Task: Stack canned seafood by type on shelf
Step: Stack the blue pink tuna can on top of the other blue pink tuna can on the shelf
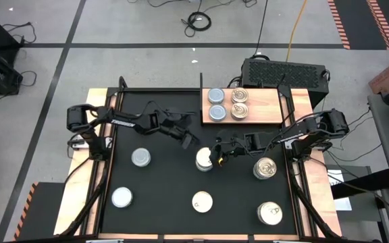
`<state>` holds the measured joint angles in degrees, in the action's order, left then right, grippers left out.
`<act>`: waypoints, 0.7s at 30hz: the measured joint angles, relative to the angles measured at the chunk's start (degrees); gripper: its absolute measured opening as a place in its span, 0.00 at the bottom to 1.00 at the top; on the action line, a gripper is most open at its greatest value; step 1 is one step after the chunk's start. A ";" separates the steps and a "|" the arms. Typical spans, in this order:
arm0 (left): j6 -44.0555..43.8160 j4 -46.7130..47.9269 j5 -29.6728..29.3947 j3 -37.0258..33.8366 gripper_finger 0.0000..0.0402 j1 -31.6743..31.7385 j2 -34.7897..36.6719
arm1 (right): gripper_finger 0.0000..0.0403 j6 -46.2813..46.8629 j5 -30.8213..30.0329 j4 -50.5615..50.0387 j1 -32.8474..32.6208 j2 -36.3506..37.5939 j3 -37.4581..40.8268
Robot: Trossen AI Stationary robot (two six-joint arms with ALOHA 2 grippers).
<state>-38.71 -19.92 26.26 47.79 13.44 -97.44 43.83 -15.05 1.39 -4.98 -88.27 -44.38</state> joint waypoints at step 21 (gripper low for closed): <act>10.91 -5.65 -7.41 -0.04 0.40 -4.95 -4.45 | 0.00 0.44 -0.04 -0.13 0.06 0.00 0.00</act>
<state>-27.80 -25.57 18.85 47.75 8.49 -101.89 44.27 -15.09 1.26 -4.93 -88.27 -44.38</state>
